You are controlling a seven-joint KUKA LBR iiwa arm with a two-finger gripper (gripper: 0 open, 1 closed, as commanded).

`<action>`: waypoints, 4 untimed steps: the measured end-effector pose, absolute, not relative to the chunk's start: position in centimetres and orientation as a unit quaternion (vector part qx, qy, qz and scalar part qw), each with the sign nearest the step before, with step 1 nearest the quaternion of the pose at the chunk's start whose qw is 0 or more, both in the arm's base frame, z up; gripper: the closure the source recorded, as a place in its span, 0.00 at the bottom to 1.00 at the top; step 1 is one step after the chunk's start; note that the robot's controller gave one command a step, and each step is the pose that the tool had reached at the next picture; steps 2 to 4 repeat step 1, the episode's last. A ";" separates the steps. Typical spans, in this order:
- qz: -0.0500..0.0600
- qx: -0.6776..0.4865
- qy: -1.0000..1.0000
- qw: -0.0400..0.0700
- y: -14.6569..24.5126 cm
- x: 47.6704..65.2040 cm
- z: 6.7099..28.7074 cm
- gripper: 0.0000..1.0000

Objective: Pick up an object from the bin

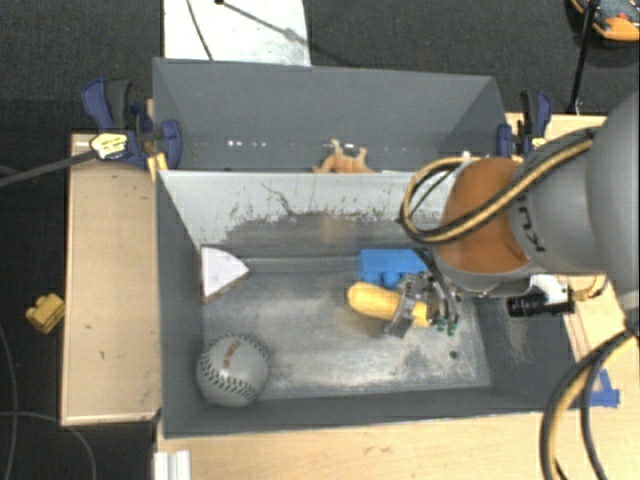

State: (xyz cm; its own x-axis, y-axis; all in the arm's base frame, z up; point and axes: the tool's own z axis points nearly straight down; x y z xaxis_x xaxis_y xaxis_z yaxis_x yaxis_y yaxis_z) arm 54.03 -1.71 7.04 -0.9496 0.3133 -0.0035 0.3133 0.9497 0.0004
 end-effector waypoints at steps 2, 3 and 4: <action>0.000 0.182 0.983 0.003 -1.2 56.2 23.0 1.00; 0.000 0.182 0.983 0.003 -1.2 56.2 23.0 1.00; 0.000 0.182 0.983 0.003 -1.2 56.2 23.0 1.00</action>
Offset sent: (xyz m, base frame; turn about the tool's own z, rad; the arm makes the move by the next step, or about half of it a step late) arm 0.0000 0.0000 0.0000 0.0000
